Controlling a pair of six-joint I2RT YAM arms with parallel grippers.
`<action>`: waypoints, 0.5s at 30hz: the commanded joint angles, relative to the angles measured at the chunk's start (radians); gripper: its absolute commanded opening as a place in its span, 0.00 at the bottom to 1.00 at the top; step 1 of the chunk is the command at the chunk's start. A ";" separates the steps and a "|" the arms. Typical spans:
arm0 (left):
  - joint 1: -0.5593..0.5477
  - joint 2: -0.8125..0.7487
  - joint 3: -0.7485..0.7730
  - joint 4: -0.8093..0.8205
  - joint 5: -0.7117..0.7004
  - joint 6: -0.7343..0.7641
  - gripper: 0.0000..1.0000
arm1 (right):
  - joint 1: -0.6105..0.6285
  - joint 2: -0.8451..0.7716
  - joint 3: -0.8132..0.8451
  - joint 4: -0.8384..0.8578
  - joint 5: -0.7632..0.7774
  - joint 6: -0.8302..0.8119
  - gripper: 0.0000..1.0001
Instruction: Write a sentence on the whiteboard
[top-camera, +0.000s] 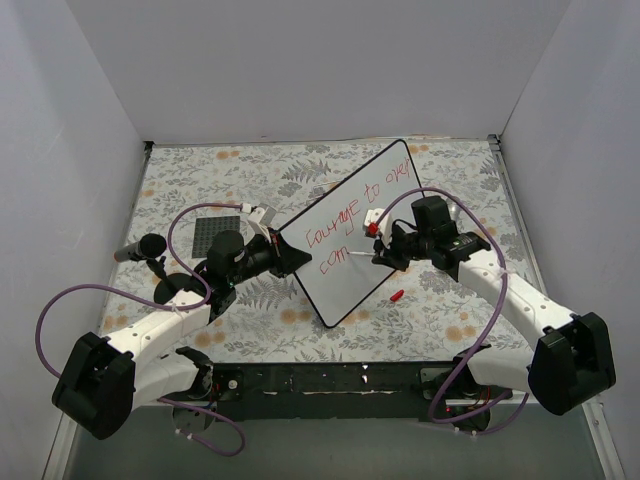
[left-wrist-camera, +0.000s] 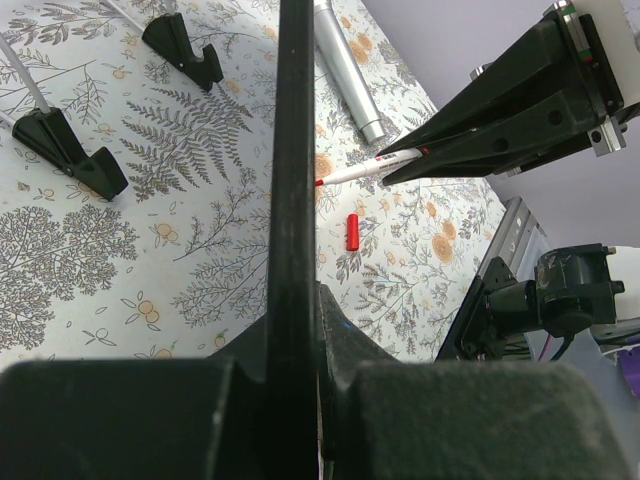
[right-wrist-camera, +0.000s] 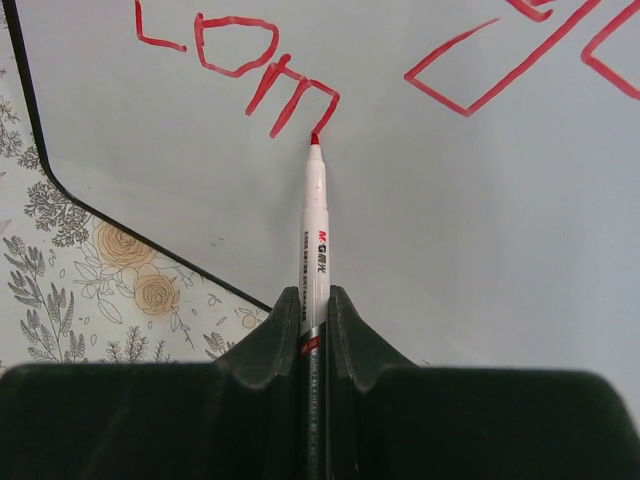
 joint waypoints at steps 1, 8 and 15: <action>-0.003 -0.016 0.024 0.022 0.013 0.034 0.00 | -0.012 -0.033 0.036 0.029 -0.009 0.008 0.01; -0.003 -0.021 0.020 0.017 0.013 0.035 0.00 | -0.028 -0.013 0.054 0.032 -0.014 0.012 0.01; -0.003 -0.022 0.021 0.019 0.013 0.037 0.00 | -0.043 0.014 0.051 0.039 0.000 0.015 0.01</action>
